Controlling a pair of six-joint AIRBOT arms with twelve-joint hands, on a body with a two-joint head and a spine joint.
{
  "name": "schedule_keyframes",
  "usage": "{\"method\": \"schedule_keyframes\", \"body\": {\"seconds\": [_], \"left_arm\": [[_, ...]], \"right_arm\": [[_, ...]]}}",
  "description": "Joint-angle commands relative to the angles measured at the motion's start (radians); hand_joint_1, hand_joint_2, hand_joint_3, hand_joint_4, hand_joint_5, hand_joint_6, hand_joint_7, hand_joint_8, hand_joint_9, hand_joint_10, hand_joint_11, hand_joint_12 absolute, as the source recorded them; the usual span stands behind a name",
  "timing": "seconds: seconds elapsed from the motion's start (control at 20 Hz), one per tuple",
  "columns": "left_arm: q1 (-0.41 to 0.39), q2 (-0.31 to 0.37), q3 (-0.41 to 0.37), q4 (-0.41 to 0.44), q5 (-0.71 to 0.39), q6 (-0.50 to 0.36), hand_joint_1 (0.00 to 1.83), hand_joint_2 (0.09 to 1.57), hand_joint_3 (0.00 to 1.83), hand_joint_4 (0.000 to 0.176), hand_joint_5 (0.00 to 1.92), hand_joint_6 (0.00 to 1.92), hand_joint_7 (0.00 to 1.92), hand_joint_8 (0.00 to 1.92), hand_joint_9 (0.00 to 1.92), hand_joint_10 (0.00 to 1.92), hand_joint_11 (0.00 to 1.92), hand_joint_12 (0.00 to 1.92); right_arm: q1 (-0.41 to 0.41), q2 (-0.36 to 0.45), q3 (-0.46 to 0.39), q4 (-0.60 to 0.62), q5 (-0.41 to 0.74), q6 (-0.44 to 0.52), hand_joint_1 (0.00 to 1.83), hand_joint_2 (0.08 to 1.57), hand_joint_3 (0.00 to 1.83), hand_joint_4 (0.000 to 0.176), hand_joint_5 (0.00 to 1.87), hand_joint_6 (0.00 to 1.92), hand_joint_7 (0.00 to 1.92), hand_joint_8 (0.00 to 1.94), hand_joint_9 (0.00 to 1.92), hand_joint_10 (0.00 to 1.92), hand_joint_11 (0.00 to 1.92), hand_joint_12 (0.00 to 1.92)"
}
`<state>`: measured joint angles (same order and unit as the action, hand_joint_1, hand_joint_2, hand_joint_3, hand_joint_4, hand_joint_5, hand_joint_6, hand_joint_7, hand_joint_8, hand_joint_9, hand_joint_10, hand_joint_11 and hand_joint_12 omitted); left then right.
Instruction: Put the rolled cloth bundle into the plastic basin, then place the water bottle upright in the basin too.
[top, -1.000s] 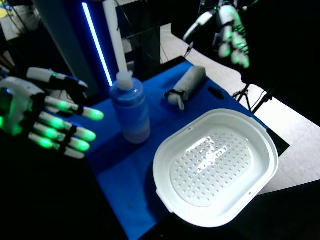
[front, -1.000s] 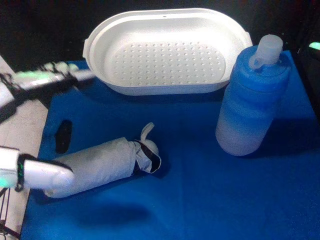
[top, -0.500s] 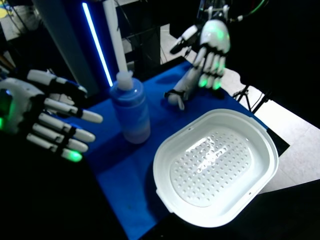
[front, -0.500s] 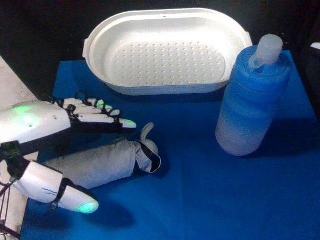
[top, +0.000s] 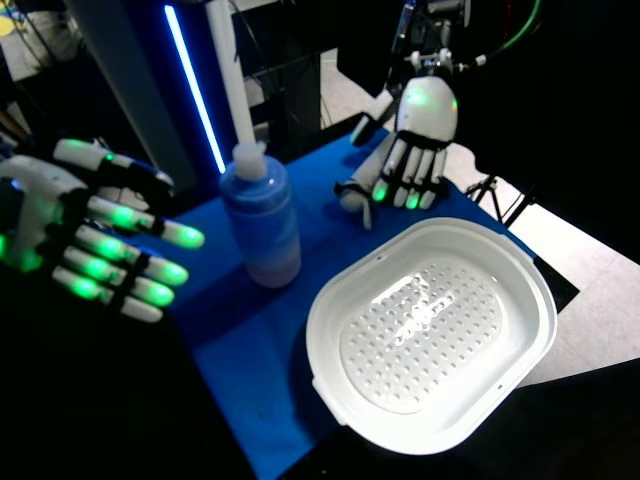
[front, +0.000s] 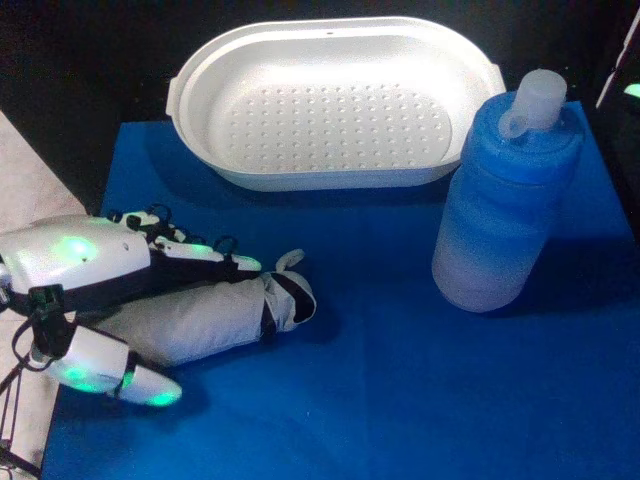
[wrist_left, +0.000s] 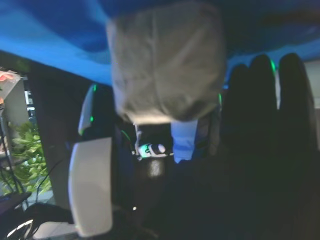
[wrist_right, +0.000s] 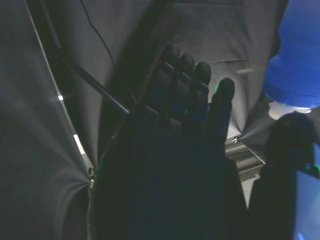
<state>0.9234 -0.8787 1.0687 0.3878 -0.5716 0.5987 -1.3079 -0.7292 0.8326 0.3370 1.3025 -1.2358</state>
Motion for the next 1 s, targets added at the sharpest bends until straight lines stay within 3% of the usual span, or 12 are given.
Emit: {"method": "schedule_keyframes", "body": {"seconds": [0.0, 0.05, 0.1, 0.15, 0.2, 0.25, 0.3, 0.35, 0.45, 0.5, 0.65, 0.95], "left_arm": [[-0.01, -0.008, 0.005, -0.02, -0.065, -0.001, 1.26, 1.07, 0.0, 0.108, 0.5, 0.0, 0.71, 0.02, 0.63, 0.23, 0.0, 1.28], [-0.01, -0.01, 0.008, -0.031, -0.076, -0.001, 1.31, 1.1, 0.0, 0.088, 0.56, 0.01, 0.76, 0.06, 0.44, 0.79, 0.0, 1.5], [-0.01, -0.01, 0.009, -0.04, -0.084, 0.0, 1.31, 1.2, 0.01, 0.058, 0.63, 0.02, 0.73, 1.13, 0.27, 1.35, 0.0, 1.74], [-0.01, -0.01, 0.009, -0.053, -0.097, 0.001, 1.15, 1.34, 0.01, 0.0, 0.54, 1.36, 0.61, 1.76, 0.27, 1.78, 0.19, 1.91], [-0.01, -0.01, 0.009, -0.06, -0.106, 0.001, 1.07, 1.4, 0.01, 0.0, 0.43, 1.62, 0.56, 1.85, 0.43, 1.87, 0.48, 1.88], [-0.01, -0.01, 0.006, -0.066, -0.121, 0.001, 1.45, 1.31, 0.0, 0.0, 0.25, 1.91, 0.45, 1.89, 0.63, 1.92, 0.77, 1.92], [-0.01, -0.01, 0.004, -0.07, -0.133, 0.001, 1.62, 1.23, 0.0, 0.0, 0.34, 1.92, 0.48, 1.92, 0.74, 1.92, 0.91, 1.92], [-0.01, -0.009, 0.001, -0.075, -0.147, 0.001, 1.68, 1.21, 0.0, 0.1, 0.53, 1.92, 0.62, 1.92, 0.9, 1.92, 1.12, 1.92], [-0.01, -0.007, -0.001, -0.091, -0.185, 0.0, 1.74, 1.17, 0.0, 0.164, 0.65, 1.92, 0.83, 1.92, 1.16, 1.92, 1.37, 1.92], [-0.01, -0.005, -0.002, -0.103, -0.209, 0.0, 1.76, 1.16, 0.0, 0.176, 0.73, 1.92, 1.05, 1.92, 1.41, 1.92, 1.57, 1.92], [-0.011, 0.011, -0.01, -0.132, -0.286, 0.0, 1.77, 1.15, 0.0, 0.176, 0.81, 1.92, 1.3, 1.92, 1.64, 1.92, 1.74, 1.92], [-0.074, 0.082, -0.05, -0.135, -0.473, 0.001, 1.73, 1.13, 0.0, 0.176, 0.87, 1.92, 1.19, 1.92, 1.54, 1.92, 1.64, 1.92]], "right_arm": [[0.009, -0.003, 0.005, 0.0, 0.119, 0.004, 0.25, 1.41, 0.01, 0.113, 0.27, 0.0, 0.23, 0.0, 0.17, 0.0, 0.14, 0.0], [0.009, -0.004, 0.005, 0.0, 0.119, 0.004, 0.23, 1.41, 0.01, 0.119, 0.26, 0.0, 0.22, 0.0, 0.17, 0.0, 0.13, 0.0], [0.009, -0.005, 0.005, 0.0, 0.119, 0.004, 0.23, 1.41, 0.0, 0.124, 0.26, 0.0, 0.22, 0.0, 0.17, 0.0, 0.14, 0.0], [0.009, -0.006, 0.005, 0.0, 0.119, 0.004, 0.22, 1.4, 0.0, 0.134, 0.26, 0.0, 0.22, 0.0, 0.18, 0.0, 0.14, 0.01], [0.009, -0.007, 0.005, 0.0, 0.118, 0.004, 0.22, 1.41, 0.0, 0.133, 0.26, 0.0, 0.21, 0.0, 0.17, 0.0, 0.14, 0.0], [0.009, -0.007, 0.005, 0.0, 0.117, 0.004, 0.21, 1.42, 0.01, 0.125, 0.26, 0.0, 0.21, 0.0, 0.17, 0.0, 0.14, 0.0], [0.009, -0.008, 0.005, 0.0, 0.116, 0.004, 0.23, 1.43, 0.01, 0.127, 0.26, 0.0, 0.21, 0.0, 0.17, 0.0, 0.13, 0.0], [0.009, -0.008, 0.005, 0.0, 0.115, 0.004, 0.24, 1.43, 0.01, 0.133, 0.26, 0.0, 0.21, 0.0, 0.17, 0.0, 0.14, 0.0], [0.009, -0.011, 0.005, 0.0, 0.114, 0.004, 0.22, 1.44, 0.0, 0.138, 0.25, 0.0, 0.21, 0.0, 0.17, 0.0, 0.14, 0.0], [0.009, -0.013, 0.005, 0.0, 0.112, 0.004, 0.21, 1.43, 0.0, 0.137, 0.25, 0.0, 0.21, 0.0, 0.17, 0.0, 0.14, 0.0], [0.009, -0.015, 0.005, 0.0, 0.108, 0.004, 0.21, 1.43, 0.0, 0.121, 0.24, 0.0, 0.21, 0.0, 0.17, 0.0, 0.15, 0.01], [0.009, -0.015, 0.005, 0.0, 0.105, 0.004, 0.18, 1.44, 0.0, 0.123, 0.22, 0.0, 0.23, 0.0, 0.21, 0.01, 0.21, 0.02]]}}
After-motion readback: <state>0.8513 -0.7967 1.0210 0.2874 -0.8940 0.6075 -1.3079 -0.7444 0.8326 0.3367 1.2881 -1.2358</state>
